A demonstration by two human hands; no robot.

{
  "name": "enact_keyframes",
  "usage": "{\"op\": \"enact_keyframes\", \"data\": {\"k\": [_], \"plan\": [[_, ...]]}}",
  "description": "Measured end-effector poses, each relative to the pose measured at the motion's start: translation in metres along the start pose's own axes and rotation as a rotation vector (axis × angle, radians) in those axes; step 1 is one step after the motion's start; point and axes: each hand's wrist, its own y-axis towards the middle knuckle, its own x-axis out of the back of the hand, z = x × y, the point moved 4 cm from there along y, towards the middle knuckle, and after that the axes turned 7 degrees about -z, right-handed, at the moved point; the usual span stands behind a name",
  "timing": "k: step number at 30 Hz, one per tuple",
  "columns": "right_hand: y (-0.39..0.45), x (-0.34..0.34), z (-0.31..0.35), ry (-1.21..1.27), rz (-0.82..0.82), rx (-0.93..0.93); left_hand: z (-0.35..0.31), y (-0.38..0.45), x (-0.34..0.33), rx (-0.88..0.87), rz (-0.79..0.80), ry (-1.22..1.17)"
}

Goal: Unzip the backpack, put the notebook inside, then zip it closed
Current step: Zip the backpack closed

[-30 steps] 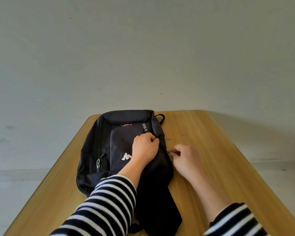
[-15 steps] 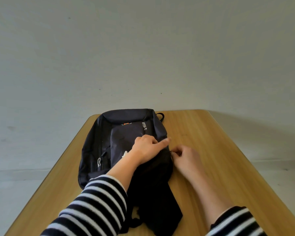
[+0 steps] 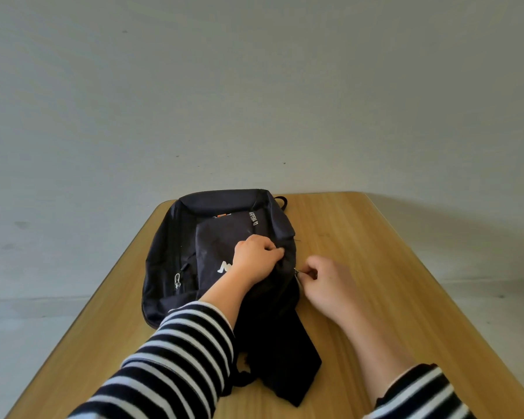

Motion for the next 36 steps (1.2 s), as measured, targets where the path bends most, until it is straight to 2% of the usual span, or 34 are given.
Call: {"op": "enact_keyframes", "data": {"k": [6, 8, 12, 19, 27, 33, 36], "plan": [[-0.005, 0.007, 0.002, 0.074, -0.032, -0.030, 0.001, 0.001, 0.000, 0.088, 0.072, -0.083], [-0.005, 0.009, 0.001, 0.065, -0.048, -0.034, 0.000, 0.000, -0.001, 0.060, 0.077, -0.022], [-0.008, 0.009, 0.002, 0.019, 0.026, 0.040, 0.000, 0.004, -0.004, -0.042, 0.024, 0.075], [-0.014, 0.006, 0.013, 0.064, 0.181, 0.158, 0.000, 0.005, -0.003, -0.061, 0.016, 0.099], [-0.014, 0.007, 0.014, 0.089, 0.127, 0.219, 0.007, 0.012, -0.008, -0.035, 0.005, 0.083], [-0.019, 0.002, 0.021, 0.056, 0.250, 0.277, 0.006, 0.012, -0.008, -0.018, 0.002, 0.076], [-0.021, 0.002, 0.023, 0.075, 0.261, 0.289, 0.004, 0.010, -0.006, -0.024, 0.000, 0.079]]}}
